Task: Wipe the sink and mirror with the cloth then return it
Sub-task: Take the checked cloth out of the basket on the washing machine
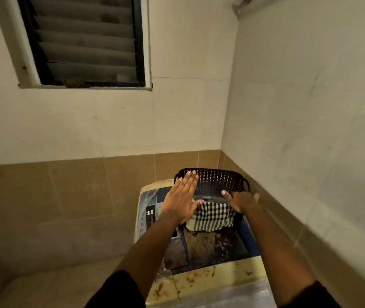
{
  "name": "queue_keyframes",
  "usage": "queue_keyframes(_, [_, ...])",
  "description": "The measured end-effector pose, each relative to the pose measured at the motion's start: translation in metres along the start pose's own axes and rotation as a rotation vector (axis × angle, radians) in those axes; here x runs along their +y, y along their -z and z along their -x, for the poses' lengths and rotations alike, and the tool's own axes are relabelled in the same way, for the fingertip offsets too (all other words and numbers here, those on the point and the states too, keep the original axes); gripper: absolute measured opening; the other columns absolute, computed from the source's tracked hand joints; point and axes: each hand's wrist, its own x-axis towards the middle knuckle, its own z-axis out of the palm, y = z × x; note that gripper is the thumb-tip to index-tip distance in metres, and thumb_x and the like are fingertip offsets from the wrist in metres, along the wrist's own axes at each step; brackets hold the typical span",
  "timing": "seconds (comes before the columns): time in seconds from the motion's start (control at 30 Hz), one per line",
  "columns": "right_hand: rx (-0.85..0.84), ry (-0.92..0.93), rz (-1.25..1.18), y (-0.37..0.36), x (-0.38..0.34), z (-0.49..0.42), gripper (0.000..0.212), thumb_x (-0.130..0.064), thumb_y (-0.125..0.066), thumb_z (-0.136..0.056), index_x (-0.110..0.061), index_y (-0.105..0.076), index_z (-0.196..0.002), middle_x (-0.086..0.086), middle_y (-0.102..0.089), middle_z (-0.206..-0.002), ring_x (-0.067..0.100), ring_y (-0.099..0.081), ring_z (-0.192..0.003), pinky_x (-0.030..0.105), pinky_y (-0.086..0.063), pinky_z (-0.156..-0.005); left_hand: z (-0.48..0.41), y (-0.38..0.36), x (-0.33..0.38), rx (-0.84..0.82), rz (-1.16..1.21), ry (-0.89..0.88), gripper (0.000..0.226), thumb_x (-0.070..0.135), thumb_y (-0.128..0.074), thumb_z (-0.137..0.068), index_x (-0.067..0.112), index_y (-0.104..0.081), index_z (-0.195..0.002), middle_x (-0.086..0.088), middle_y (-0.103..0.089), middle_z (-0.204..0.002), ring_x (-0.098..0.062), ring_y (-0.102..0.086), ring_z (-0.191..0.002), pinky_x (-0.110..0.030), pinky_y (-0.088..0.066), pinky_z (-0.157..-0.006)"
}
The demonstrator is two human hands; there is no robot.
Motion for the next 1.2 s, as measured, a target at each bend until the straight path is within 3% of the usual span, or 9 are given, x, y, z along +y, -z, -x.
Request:
queue_keyframes(0.13, [0.003, -0.003, 0.004, -0.010, 0.005, -0.004, 0.076, -0.059, -0.012, -0.094, -0.005, -0.062, -0.112, 0.019, -0.058, -0.125, 0.032, -0.047, -0.123, 0.059, -0.005, -0.111, -0.006, -0.018, 0.004, -0.028, -0.002, 0.025, 0.085, 0.064, 0.000, -0.083, 0.010, 0.008, -0.148, -0.006, 0.010, -0.158, -0.015, 0.014, -0.144, -0.032, 0.009, -0.117])
queue_keyframes(0.33, [0.109, 0.114, -0.405, -0.012, 0.000, -0.021, 0.010, -0.024, -0.060, -0.087, -0.014, -0.056, -0.085, 0.011, -0.066, -0.097, 0.028, -0.059, -0.095, 0.047, -0.041, -0.096, -0.010, -0.022, -0.001, -0.031, 0.069, 0.107, 0.076, 0.056, -0.021, -0.094, 0.009, 0.005, -0.148, -0.008, 0.010, -0.157, -0.017, 0.013, -0.144, -0.031, 0.007, -0.118])
queue_keyframes(0.5, [0.361, 0.069, -0.369, -0.003, -0.009, -0.011, 0.013, -0.006, -0.054, -0.086, -0.015, -0.055, -0.094, -0.001, -0.058, -0.085, 0.023, -0.056, -0.088, 0.036, -0.026, -0.079, -0.005, -0.015, 0.000, -0.015, 0.123, 0.132, 0.077, 0.055, -0.023, -0.095, 0.008, 0.005, -0.148, -0.008, 0.009, -0.158, -0.017, 0.012, -0.144, -0.029, 0.008, -0.116])
queue_keyframes(0.7, [0.552, 0.426, -0.508, 0.011, -0.030, 0.003, 0.022, 0.005, -0.047, -0.086, -0.014, -0.055, -0.094, 0.008, -0.064, -0.099, 0.025, -0.061, -0.088, 0.041, -0.051, -0.073, 0.003, 0.007, -0.007, 0.003, 0.349, 0.175, 0.077, 0.047, -0.037, -0.095, 0.008, 0.002, -0.149, -0.009, 0.007, -0.158, -0.019, 0.010, -0.145, -0.031, 0.005, -0.115])
queue_keyframes(0.83, [0.463, 0.682, -0.553, 0.031, -0.066, 0.027, 0.018, -0.002, -0.050, -0.091, -0.015, -0.057, -0.099, 0.003, -0.065, -0.099, 0.018, -0.062, -0.090, 0.036, -0.052, -0.076, 0.010, 0.038, -0.016, 0.044, 0.802, 0.290, 0.089, 0.038, -0.064, -0.083, 0.013, -0.010, -0.149, -0.009, -0.009, -0.158, -0.024, -0.008, -0.145, -0.036, -0.013, -0.116])
queue_keyframes(0.93, [0.313, 0.829, -0.593, 0.043, -0.100, 0.050, 0.017, -0.005, -0.054, -0.090, -0.015, -0.057, -0.103, 0.004, -0.065, -0.098, 0.013, -0.062, -0.091, 0.030, -0.051, -0.080, 0.024, 0.066, -0.031, -0.003, 0.964, 0.351, 0.091, 0.023, -0.076, -0.075, 0.015, -0.022, -0.147, -0.009, -0.028, -0.153, -0.023, -0.028, -0.138, -0.027, -0.027, -0.106])
queue_keyframes(1.0, [0.256, 0.903, -0.620, 0.048, -0.124, 0.067, 0.017, -0.007, -0.058, -0.089, -0.014, -0.057, -0.104, 0.005, -0.065, -0.095, 0.012, -0.063, -0.089, 0.026, -0.051, -0.079, 0.040, 0.083, -0.043, -0.021, 1.003, 0.341, 0.076, 0.013, -0.075, -0.075, 0.010, -0.036, -0.140, -0.008, -0.045, -0.141, -0.017, -0.043, -0.126, -0.016, -0.033, -0.093])
queue_keyframes(1.07, [0.199, 0.952, -0.673, 0.050, -0.152, 0.089, 0.016, -0.006, -0.060, -0.087, -0.014, -0.059, -0.102, 0.002, -0.065, -0.090, 0.009, -0.062, -0.085, 0.019, -0.051, -0.076, 0.062, 0.097, -0.058, 0.030, 1.054, 0.343, 0.054, 0.005, -0.073, -0.076, 0.001, -0.052, -0.125, -0.010, -0.061, -0.117, -0.009, -0.056, -0.101, -0.018, -0.041, -0.083])
queue_keyframes(1.2, [0.117, 1.044, -0.745, 0.042, -0.209, 0.135, 0.016, -0.008, -0.065, -0.084, -0.015, -0.058, -0.097, -0.001, -0.064, -0.086, 0.005, -0.060, -0.078, 0.021, -0.049, -0.071, 0.122, 0.126, -0.094, 0.108, 1.058, 0.409, 0.027, -0.004, -0.069, -0.076, -0.004, -0.061, -0.102, -0.003, -0.060, -0.083, 0.000, -0.057, -0.073, -0.014, -0.046, -0.068])
